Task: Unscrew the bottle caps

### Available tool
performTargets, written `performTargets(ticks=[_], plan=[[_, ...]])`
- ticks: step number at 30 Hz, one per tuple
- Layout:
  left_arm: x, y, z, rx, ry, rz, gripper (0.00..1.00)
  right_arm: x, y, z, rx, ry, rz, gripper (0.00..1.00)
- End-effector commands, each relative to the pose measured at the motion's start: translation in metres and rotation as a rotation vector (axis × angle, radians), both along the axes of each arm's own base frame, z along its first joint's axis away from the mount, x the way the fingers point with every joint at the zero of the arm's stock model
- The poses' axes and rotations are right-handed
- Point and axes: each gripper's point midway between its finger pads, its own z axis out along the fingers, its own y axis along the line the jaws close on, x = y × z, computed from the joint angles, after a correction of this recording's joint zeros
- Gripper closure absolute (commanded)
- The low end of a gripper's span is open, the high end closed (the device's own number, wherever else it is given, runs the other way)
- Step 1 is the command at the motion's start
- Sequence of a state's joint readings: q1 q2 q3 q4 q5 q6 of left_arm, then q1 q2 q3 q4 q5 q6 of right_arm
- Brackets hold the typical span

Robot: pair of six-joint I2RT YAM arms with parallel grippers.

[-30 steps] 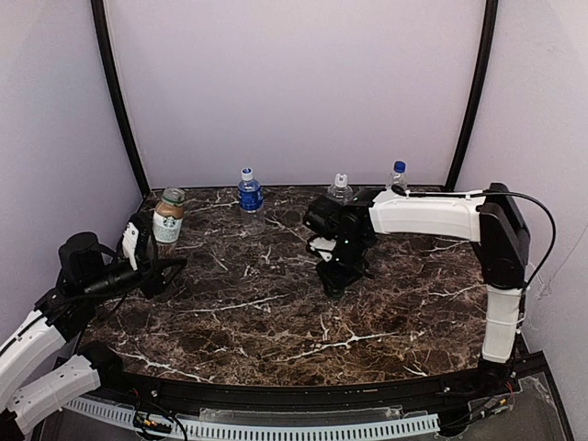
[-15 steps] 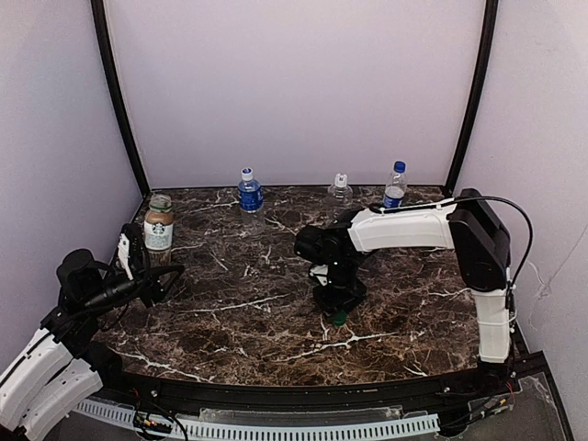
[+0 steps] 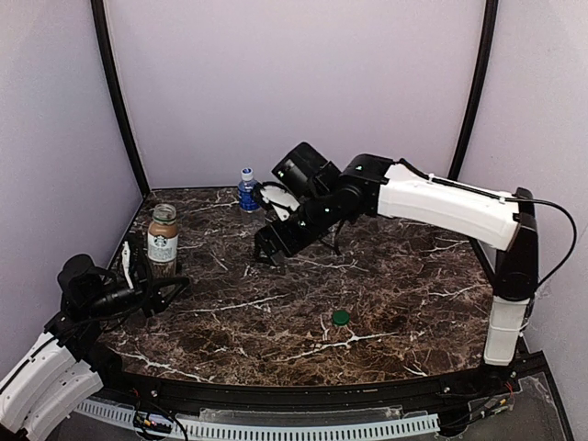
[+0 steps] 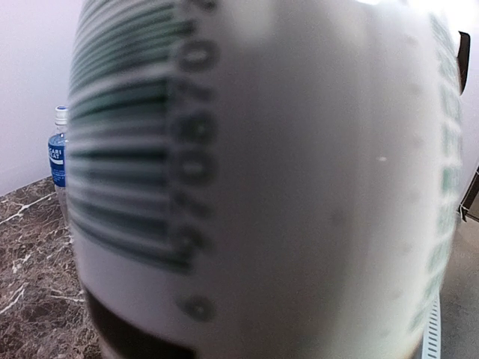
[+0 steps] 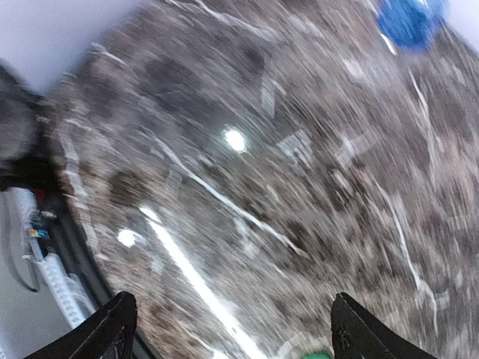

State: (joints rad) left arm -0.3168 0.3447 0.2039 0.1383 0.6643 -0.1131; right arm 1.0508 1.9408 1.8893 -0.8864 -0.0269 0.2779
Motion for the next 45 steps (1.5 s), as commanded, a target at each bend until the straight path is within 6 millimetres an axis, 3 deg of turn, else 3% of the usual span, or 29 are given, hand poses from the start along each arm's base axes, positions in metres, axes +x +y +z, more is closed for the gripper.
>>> performTargets(ticks=[1, 3, 7, 12, 18, 23, 30, 34, 38, 42, 45], plan=[[-0.010, -0.006, 0.005, -0.018, -0.034, -0.071, 0.71, -0.066, 0.087, 0.148, 0.672, -0.254, 0.438, 0.11], [-0.011, -0.006, 0.004, -0.018, -0.037, -0.079, 0.71, -0.079, 0.099, 0.191, 0.904, -0.337, 0.508, 0.09], [-0.012, -0.007, 0.003, -0.015, -0.036, -0.085, 0.70, -0.076, 0.126, 0.215, 1.013, -0.369, 0.530, 0.09], [-0.011, -0.006, 0.003, -0.016, -0.038, -0.079, 0.70, -0.077, 0.157, 0.207, 1.023, -0.320, 0.557, 0.10], [-0.010, -0.006, 0.003, -0.018, -0.039, -0.077, 0.70, -0.086, 0.178, 0.186, 0.989, -0.269, 0.581, 0.17], [-0.010, -0.006, 0.003, -0.018, -0.039, -0.077, 0.70, -0.081, 0.184, 0.172, 0.967, -0.238, 0.554, 0.43], [-0.010, -0.006, 0.003, -0.019, -0.038, -0.078, 0.70, -0.074, 0.188, 0.153, 0.919, -0.225, 0.517, 0.52], [-0.010, -0.006, 0.004, -0.020, -0.041, -0.076, 0.70, -0.070, 0.190, 0.145, 0.886, -0.221, 0.506, 0.46], [-0.010, -0.006, 0.004, -0.020, -0.042, -0.077, 0.70, -0.068, 0.191, 0.144, 0.880, -0.213, 0.509, 0.50], [-0.010, -0.006, 0.003, -0.020, -0.040, -0.076, 0.69, -0.066, 0.189, 0.144, 0.872, -0.220, 0.505, 0.77], [-0.010, -0.006, 0.003, -0.018, -0.039, -0.076, 0.70, -0.067, 0.184, 0.149, 0.879, -0.216, 0.520, 0.87]])
